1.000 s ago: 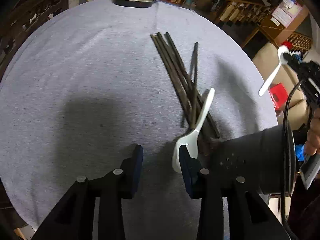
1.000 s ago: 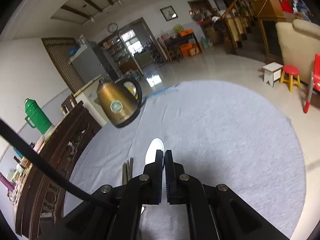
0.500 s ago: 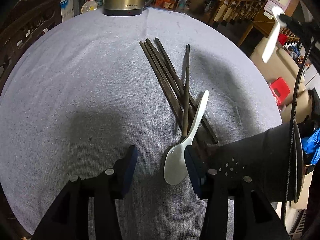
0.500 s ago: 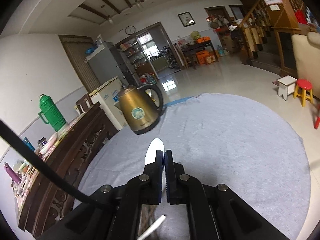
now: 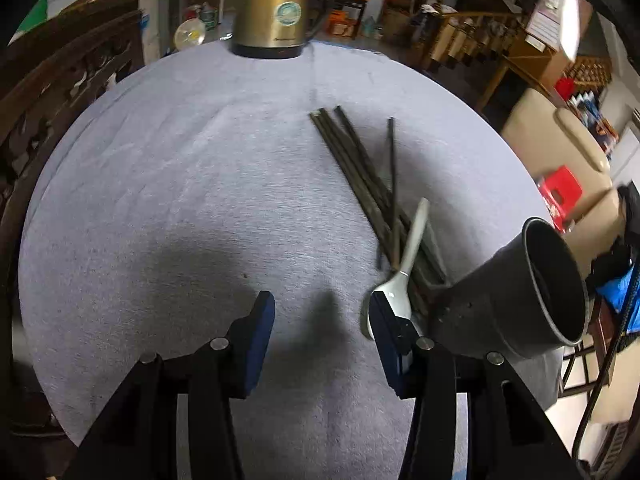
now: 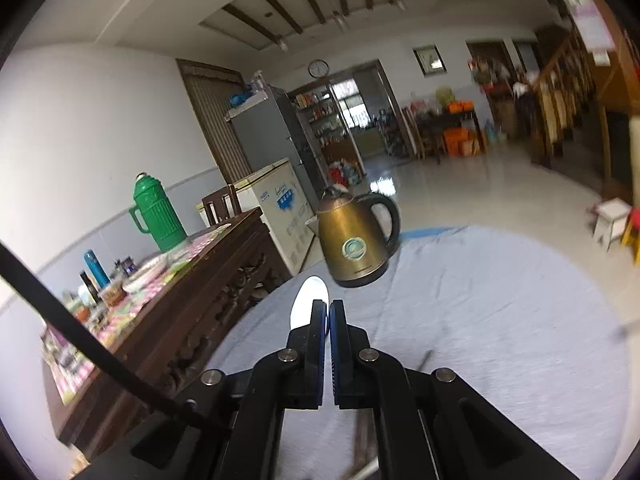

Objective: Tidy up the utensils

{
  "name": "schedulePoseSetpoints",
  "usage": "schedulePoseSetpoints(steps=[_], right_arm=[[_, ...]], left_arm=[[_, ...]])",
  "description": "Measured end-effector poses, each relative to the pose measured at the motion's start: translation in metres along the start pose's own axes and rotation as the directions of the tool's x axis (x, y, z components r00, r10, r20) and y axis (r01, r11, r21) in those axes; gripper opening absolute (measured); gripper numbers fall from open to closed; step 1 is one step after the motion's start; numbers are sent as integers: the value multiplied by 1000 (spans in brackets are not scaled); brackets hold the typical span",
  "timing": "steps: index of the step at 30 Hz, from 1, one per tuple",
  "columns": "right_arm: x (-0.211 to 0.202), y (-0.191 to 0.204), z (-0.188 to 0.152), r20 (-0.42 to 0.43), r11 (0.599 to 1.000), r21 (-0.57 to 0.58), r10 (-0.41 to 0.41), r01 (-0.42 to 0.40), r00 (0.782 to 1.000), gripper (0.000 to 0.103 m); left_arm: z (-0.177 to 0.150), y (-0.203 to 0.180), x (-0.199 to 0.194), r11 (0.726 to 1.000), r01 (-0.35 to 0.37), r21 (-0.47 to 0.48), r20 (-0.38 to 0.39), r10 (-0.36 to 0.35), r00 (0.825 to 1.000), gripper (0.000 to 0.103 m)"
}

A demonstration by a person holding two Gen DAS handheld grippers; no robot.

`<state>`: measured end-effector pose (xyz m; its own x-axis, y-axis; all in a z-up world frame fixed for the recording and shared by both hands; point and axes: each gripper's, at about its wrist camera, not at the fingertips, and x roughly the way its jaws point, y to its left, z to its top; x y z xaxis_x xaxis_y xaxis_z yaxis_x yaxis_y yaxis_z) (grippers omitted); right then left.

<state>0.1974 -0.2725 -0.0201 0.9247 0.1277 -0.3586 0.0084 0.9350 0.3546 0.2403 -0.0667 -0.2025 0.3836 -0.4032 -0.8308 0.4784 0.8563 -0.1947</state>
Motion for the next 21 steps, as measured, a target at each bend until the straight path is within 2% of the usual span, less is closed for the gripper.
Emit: schedulePoseSetpoints(steps=[4, 8, 13, 20, 21], right_arm=[[-39, -11, -19, 24, 997, -38, -71, 72, 997, 3], [-64, -33, -46, 21, 985, -47, -164, 165, 986, 3], [-66, -50, -68, -12, 984, -16, -179, 179, 984, 3], [-72, -58, -86, -28, 990, -10, -143, 143, 989, 3], [-73, -60, -88, -30, 990, -6, -140, 140, 990, 3]], left_arm=[[-4, -8, 4, 999, 8, 40, -2, -8, 1000, 50], [-10, -21, 17, 996, -17, 82, -37, 21, 999, 50], [-12, -30, 24, 993, -31, 111, -56, 37, 998, 50], [-9, -35, 37, 991, -46, 126, -61, 54, 997, 49], [-8, -35, 38, 990, -54, 132, -54, 62, 997, 42]])
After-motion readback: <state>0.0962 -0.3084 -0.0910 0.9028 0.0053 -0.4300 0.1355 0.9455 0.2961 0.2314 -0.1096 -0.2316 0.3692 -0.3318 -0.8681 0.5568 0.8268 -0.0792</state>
